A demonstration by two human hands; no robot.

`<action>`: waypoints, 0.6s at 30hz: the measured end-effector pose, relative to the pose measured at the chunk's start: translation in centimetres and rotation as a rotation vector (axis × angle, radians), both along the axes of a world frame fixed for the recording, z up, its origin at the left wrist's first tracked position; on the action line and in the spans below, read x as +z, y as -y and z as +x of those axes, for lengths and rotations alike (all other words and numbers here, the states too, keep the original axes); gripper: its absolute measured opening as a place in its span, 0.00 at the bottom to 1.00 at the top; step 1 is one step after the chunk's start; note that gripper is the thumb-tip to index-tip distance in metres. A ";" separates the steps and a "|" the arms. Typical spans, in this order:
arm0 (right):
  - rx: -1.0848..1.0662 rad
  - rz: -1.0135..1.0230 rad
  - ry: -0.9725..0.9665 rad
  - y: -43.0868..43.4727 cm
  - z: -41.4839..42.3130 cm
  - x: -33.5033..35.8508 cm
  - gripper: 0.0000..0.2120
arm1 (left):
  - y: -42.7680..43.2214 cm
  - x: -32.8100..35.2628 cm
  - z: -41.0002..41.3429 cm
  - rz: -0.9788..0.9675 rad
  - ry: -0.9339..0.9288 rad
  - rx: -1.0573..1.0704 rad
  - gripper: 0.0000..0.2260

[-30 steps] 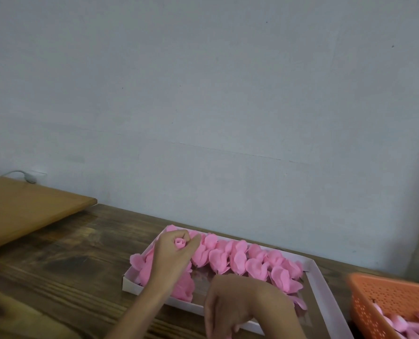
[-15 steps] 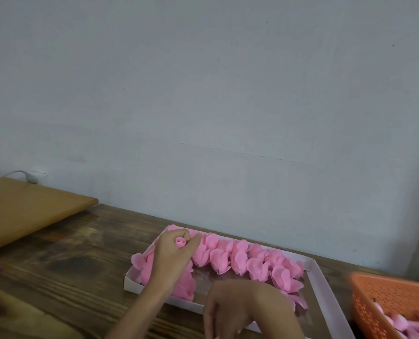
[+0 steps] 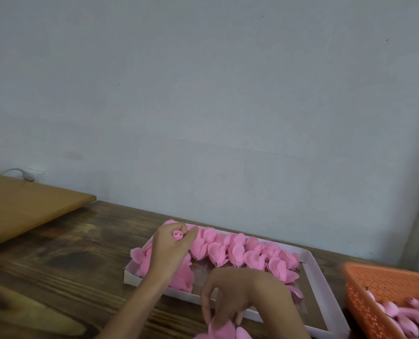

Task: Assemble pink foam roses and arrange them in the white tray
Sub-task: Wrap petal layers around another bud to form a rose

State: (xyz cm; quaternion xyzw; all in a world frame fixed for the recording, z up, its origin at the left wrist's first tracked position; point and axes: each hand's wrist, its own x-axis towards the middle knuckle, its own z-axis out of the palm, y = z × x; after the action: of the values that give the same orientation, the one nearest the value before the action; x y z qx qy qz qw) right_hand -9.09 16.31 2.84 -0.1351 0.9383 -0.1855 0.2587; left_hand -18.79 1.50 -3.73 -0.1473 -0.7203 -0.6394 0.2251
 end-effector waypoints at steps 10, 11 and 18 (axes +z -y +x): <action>0.063 -0.099 0.007 -0.1 0.5 0.5 0.08 | 0.0 0.4 0.2 0.008 -0.002 -0.033 0.21; 0.090 -0.098 -0.009 -0.1 0.7 0.8 0.08 | 0.0 0.4 0.3 0.015 0.000 -0.036 0.20; 0.122 -0.288 -0.031 -1.8 1.2 2.0 0.07 | 0.2 1.0 0.7 0.078 0.042 -0.061 0.24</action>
State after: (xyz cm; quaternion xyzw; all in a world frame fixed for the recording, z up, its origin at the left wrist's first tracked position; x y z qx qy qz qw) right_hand -7.85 18.10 4.82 -0.2305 0.8960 -0.2997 0.2328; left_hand -18.06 1.30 -2.70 -0.1471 -0.6947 -0.6763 0.1959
